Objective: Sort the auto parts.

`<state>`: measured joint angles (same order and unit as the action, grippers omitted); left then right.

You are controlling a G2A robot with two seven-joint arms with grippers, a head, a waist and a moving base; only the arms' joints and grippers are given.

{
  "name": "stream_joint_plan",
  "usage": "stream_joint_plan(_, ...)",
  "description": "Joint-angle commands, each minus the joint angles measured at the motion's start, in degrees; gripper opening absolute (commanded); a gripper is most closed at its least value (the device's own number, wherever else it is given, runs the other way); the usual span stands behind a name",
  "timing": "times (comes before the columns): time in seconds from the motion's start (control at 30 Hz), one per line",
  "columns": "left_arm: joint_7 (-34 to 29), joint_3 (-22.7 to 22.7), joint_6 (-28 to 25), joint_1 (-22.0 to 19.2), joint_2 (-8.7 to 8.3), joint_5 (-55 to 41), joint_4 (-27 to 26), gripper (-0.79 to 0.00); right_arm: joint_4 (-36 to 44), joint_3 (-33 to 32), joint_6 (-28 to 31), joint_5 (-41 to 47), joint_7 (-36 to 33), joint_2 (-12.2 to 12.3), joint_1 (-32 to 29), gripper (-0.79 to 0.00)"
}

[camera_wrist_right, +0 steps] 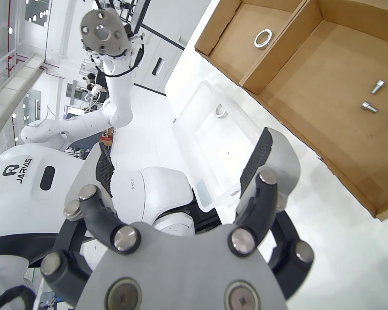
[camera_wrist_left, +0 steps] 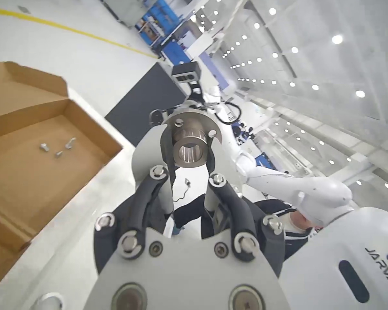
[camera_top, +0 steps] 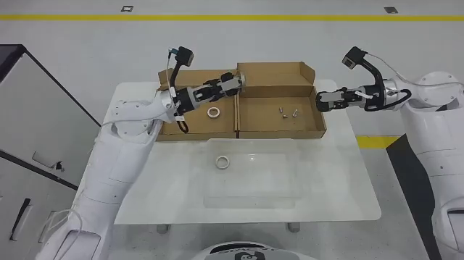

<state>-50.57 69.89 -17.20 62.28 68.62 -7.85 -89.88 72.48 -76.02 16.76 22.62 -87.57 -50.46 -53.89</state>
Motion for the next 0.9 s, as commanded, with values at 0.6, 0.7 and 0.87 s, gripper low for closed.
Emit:
stream_joint_plan(0.6,-0.9,-4.2,9.8,-8.4,-0.22,17.8,9.6,-0.785,0.0,0.0,0.0,0.0,0.0,0.0,0.0,0.000)
stream_joint_plan(0.7,-0.9,-4.2,9.8,-8.4,-0.22,17.8,9.6,-0.785,0.0,0.0,0.0,0.0,0.0,0.0,0.0,0.000)
stream_joint_plan(0.87,3.3,-6.2,17.0,-9.5,-0.11,26.4,12.5,-0.785,0.0,0.0,0.0,0.0,0.0,0.0,0.0,0.000)
